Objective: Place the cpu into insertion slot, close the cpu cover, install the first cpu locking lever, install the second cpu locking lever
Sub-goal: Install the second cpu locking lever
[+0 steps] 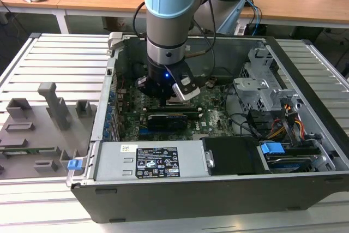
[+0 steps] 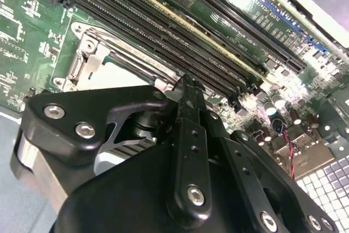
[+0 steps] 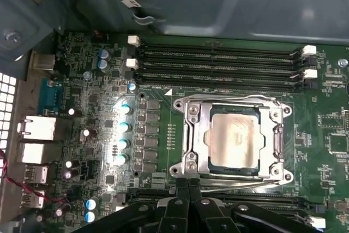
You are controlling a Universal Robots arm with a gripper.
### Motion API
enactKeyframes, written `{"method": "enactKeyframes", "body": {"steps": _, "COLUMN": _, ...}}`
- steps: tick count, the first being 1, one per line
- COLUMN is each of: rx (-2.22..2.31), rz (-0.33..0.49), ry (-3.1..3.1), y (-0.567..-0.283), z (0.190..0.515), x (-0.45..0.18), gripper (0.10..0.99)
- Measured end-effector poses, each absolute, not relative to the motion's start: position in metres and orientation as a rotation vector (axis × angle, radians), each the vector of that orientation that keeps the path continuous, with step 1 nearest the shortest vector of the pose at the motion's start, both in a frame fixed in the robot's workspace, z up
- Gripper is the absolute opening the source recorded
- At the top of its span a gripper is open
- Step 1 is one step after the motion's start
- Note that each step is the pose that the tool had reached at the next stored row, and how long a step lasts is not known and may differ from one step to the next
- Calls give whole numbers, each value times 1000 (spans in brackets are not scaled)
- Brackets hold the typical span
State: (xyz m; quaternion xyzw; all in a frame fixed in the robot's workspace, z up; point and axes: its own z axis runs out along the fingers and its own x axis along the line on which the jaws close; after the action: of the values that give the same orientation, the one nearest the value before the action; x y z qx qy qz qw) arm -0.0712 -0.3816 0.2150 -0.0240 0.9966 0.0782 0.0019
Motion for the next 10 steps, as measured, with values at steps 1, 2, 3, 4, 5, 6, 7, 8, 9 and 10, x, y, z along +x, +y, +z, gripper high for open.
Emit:
{"method": "enactKeyframes", "body": {"steps": 1, "rx": -76, "rz": 254, "ry": 3126, "y": -382, "z": 215, "x": -72, "gripper": 106}}
{"method": "enactKeyframes", "body": {"steps": 2, "rx": -76, "rz": 258, "ry": 3126, "y": -382, "z": 215, "x": -72, "gripper": 106}}
{"method": "enactKeyframes", "body": {"steps": 3, "rx": -76, "rz": 272, "ry": 3125, "y": -383, "z": 214, "x": -73, "gripper": 106}}
{"method": "enactKeyframes", "body": {"steps": 4, "rx": -75, "rz": 284, "ry": 3123, "y": -384, "z": 213, "x": -73, "gripper": 106}}
{"method": "enactKeyframes", "body": {"steps": 5, "rx": -75, "rz": 289, "ry": 3123, "y": -384, "z": 212, "x": -73, "gripper": 106}}
{"method": "enactKeyframes", "body": {"steps": 6, "rx": -75, "rz": 296, "ry": 3122, "y": -385, "z": 212, "x": -73, "gripper": 106}}
{"method": "enactKeyframes", "body": {"steps": 7, "rx": -75, "rz": 301, "ry": 3121, "y": -386, "z": 211, "x": -73, "gripper": 106}}
{"method": "enactKeyframes", "body": {"steps": 8, "rx": -76, "rz": 304, "ry": 3121, "y": -387, "z": 210, "x": -73, "gripper": 106}}
{"method": "enactKeyframes", "body": {"steps": 9, "rx": -75, "rz": 308, "ry": 3121, "y": -387, "z": 209, "x": -73, "gripper": 106}}
{"method": "enactKeyframes", "body": {"steps": 10, "rx": -75, "rz": 309, "ry": 3120, "y": -388, "z": 208, "x": -73, "gripper": 106}}
